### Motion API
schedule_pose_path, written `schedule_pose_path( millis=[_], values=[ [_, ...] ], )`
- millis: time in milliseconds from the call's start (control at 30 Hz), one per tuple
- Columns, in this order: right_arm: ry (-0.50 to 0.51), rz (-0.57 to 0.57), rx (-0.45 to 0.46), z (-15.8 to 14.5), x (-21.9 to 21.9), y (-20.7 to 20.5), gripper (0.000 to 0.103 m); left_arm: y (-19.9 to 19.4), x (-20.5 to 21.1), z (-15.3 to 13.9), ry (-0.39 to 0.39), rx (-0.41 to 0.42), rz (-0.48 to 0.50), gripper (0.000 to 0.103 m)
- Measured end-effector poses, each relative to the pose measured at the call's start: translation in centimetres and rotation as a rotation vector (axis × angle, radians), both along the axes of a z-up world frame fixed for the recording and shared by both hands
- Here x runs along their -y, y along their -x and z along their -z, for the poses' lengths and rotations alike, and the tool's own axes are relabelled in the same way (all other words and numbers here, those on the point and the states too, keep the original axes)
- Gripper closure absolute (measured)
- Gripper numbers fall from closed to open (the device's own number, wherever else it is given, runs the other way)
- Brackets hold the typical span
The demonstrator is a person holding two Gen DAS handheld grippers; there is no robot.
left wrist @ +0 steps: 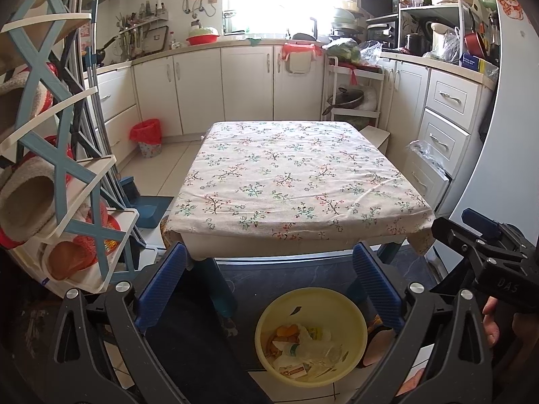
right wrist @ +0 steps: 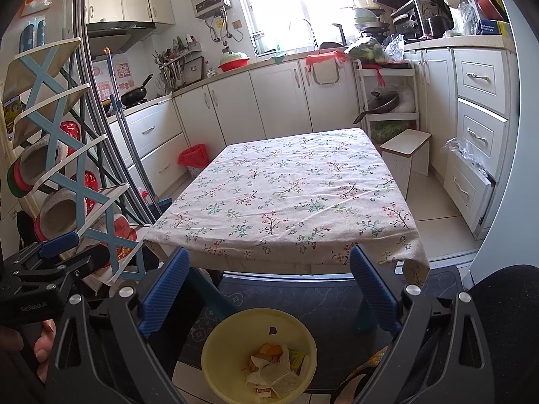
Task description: Collect trash
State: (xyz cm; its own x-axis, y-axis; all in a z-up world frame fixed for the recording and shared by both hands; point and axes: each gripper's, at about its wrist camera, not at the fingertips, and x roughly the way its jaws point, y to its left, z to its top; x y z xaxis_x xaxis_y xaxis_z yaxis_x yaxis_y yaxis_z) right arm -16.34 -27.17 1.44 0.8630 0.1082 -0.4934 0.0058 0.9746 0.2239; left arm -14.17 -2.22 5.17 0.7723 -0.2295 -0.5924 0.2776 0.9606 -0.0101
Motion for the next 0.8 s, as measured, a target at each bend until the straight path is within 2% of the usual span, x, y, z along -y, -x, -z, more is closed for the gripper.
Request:
schedule_pose_path(
  millis=[800],
  values=[
    [0.001,-0.002,-0.001,0.01,-0.18,-0.01,0.01,-0.27,0.41,-0.01,-0.013,-0.01,-0.007,0.008]
  ],
)
